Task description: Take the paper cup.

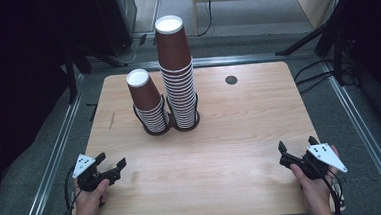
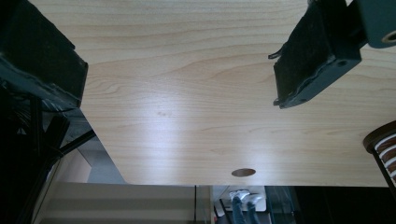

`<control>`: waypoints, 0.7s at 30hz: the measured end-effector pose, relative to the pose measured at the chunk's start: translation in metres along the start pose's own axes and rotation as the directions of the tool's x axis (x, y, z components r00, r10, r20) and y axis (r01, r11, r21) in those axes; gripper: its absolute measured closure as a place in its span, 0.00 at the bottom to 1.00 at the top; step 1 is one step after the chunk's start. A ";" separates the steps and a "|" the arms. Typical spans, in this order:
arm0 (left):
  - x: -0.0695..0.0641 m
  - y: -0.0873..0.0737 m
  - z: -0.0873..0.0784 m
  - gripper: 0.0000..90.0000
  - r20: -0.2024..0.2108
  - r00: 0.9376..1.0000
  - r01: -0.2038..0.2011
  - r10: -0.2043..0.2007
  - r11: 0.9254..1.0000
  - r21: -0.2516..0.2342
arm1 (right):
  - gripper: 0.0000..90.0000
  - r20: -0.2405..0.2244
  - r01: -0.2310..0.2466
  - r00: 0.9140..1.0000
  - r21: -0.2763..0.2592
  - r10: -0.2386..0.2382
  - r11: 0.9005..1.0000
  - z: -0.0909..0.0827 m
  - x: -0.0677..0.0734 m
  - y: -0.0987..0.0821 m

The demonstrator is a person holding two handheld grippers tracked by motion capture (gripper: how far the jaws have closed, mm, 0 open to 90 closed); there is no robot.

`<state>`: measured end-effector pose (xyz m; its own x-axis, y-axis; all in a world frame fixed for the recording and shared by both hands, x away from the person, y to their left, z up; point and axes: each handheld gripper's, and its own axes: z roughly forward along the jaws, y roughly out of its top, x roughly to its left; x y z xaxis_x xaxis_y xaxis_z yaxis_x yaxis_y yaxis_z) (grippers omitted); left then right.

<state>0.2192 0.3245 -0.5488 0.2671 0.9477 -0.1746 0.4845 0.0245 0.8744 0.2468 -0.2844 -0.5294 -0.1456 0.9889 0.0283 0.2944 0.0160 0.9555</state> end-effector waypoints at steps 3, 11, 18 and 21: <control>0.000 0.000 0.000 0.12 0.003 1.000 0.002 -0.002 1.000 -0.001 | 0.03 0.002 -0.001 1.000 -0.002 0.001 1.000 0.000 0.000 0.000; 0.000 0.000 0.000 0.12 0.001 1.000 -0.001 0.001 1.000 0.000 | 0.03 0.001 0.008 1.000 -0.014 -0.008 1.000 -0.001 0.003 0.006; 0.000 0.000 0.000 0.12 0.003 1.000 0.000 0.000 1.000 0.000 | 0.03 -0.006 0.027 1.000 -0.022 -0.027 0.999 0.001 0.012 0.017; 0.000 0.000 0.000 0.12 0.003 1.000 0.001 -0.001 1.000 0.000 | 0.03 -0.020 0.026 0.999 -0.034 -0.027 0.999 0.000 0.015 0.025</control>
<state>0.2194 0.3241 -0.5489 0.2689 0.9468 -0.1767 0.4845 0.0256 0.8744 0.2518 -0.2691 -0.5052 -0.1727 0.9849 0.0083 0.2583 0.0371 0.9654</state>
